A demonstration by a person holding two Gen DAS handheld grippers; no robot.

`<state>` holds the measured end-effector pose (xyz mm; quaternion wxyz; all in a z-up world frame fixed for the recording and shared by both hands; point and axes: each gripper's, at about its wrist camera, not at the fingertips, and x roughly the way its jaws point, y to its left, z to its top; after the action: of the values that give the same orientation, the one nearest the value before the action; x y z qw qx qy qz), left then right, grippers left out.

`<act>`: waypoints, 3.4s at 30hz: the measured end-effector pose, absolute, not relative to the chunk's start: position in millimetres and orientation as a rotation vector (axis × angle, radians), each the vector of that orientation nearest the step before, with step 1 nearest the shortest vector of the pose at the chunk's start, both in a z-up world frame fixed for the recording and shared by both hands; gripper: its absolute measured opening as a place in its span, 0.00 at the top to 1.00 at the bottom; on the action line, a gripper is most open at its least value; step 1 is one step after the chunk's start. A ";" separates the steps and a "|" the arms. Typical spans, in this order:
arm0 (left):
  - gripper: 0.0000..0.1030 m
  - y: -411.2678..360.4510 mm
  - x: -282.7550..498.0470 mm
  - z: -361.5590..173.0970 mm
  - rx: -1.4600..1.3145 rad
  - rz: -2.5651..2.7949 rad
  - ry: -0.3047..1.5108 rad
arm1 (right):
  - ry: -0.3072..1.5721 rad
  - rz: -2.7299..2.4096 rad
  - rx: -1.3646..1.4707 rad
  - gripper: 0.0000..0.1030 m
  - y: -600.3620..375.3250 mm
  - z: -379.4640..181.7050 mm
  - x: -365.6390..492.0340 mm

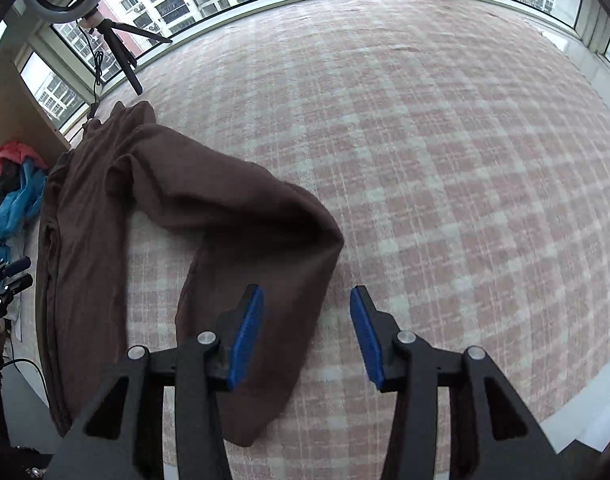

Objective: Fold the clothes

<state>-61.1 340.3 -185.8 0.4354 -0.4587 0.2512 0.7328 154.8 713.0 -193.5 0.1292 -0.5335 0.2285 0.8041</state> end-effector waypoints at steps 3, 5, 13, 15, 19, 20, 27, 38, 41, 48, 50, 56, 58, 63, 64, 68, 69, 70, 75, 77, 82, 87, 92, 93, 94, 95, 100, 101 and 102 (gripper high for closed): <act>0.56 406.2 -65.6 -185.4 -1.029 1.755 0.716 | 0.716 2.328 -1.576 0.56 699.3 -208.9 168.2; 0.56 450.2 -68.7 -185.1 -0.953 1.706 0.773 | 0.727 2.320 -1.602 0.55 692.9 -217.9 168.4; 0.58 519.6 -84.9 -237.2 -1.002 1.643 0.905 | 0.605 2.483 -1.638 0.76 662.7 -217.2 161.2; 0.62 520.3 -88.2 -241.9 -1.013 1.628 0.913 | 0.591 2.490 -1.710 0.95 665.7 -215.7 159.0; 0.65 517.4 -91.1 -242.8 -1.040 1.589 0.895 | 0.262 2.480 -1.659 0.95 712.2 -152.9 177.8; 0.65 516.7 -90.2 -242.0 -1.043 1.572 0.894 | 0.141 2.415 -1.596 0.95 732.0 -135.1 183.6; 0.65 510.0 -85.0 -211.2 -1.001 1.467 0.820 | 0.099 2.195 -1.398 0.60 808.8 -103.9 198.4; 0.63 549.1 -170.3 -230.6 -0.964 1.553 0.970 | 0.456 2.172 -1.405 0.58 822.0 -193.5 186.6; 0.63 561.4 -195.9 -244.7 -0.973 1.567 1.028 | 0.445 2.147 -1.416 0.58 842.2 -201.5 187.8; 1.00 570.4 -210.9 -259.8 -0.920 1.528 1.073 | 0.546 2.154 -1.404 0.58 882.6 -212.8 186.1; 1.00 569.5 -203.6 -261.3 -0.885 1.525 1.103 | 0.547 2.160 -1.394 0.55 887.6 -210.6 189.8; 1.00 563.3 -215.3 -242.6 -0.905 1.621 0.971 | 0.471 2.287 -1.434 0.49 876.9 -209.7 188.5; 1.00 561.2 -223.1 -237.4 -0.914 1.642 0.944 | 0.425 2.353 -1.450 0.49 868.1 -212.5 178.4; 1.00 562.1 -216.2 -246.6 -0.922 1.639 0.987 | 0.361 2.340 -1.502 0.96 850.7 -213.8 163.1; 1.00 561.3 -213.8 -247.2 -0.919 1.636 0.990 | 0.389 2.333 -1.481 0.96 849.4 -207.3 167.2; 1.00 558.9 -219.3 -245.1 -0.931 1.657 0.961 | 0.605 2.449 -1.291 0.96 838.1 -140.3 201.8; 1.00 557.9 -220.7 -243.9 -0.935 1.666 0.953 | 0.724 2.471 -1.235 0.96 840.6 -125.1 209.5; 1.00 557.0 -222.1 -242.6 -0.939 1.675 0.946 | 0.813 2.454 -1.201 0.96 845.0 -118.9 211.6; 1.00 561.8 -219.3 -237.6 -0.928 1.684 0.951 | 0.604 2.146 -1.253 0.59 885.7 -153.6 193.6; 0.99 564.7 -209.2 -230.7 -0.929 1.651 0.936 | 0.712 2.149 -1.273 0.59 901.6 -178.0 201.4; 0.84 589.5 -154.1 -217.7 -0.856 1.475 0.942 | 0.786 2.233 -1.305 0.59 876.0 -204.4 221.9; 0.79 617.8 -101.9 -236.9 -0.810 1.319 1.065 | 0.805 2.287 -1.307 0.59 854.3 -219.8 223.9; 0.82 610.9 -66.2 -228.7 -0.762 1.250 1.077 | 0.809 2.357 -1.316 0.59 839.6 -234.4 216.3; 0.82 609.6 -59.1 -227.0 -0.753 1.236 1.080 | 0.794 2.371 -1.325 0.60 838.0 -234.0 211.7; 0.82 608.2 -51.9 -225.3 -0.743 1.222 1.082 | 0.784 2.386 -1.330 0.63 837.4 -233.2 208.0; 0.82 606.8 -44.8 -223.6 -0.734 1.208 1.084 | 0.779 2.402 -1.324 0.69 837.1 -231.1 206.2; 0.78 599.8 -9.2 -215.3 -0.686 1.139 1.093 | 0.856 2.448 -1.264 0.84 845.5 -220.3 217.6; 0.78 604.5 -4.2 -221.4 -0.687 1.129 1.104 | 0.871 2.448 -1.263 0.85 848.4 -220.3 215.4; 0.78 609.2 0.8 -227.7 -0.689 1.118 1.115 | 0.886 2.448 -1.263 0.85 851.3 -220.3 213.1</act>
<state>0.8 609.2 -227.7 0.6513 -0.3033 0.4912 0.4925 213.1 851.3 -220.3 0.1236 -0.4332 0.3037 0.8395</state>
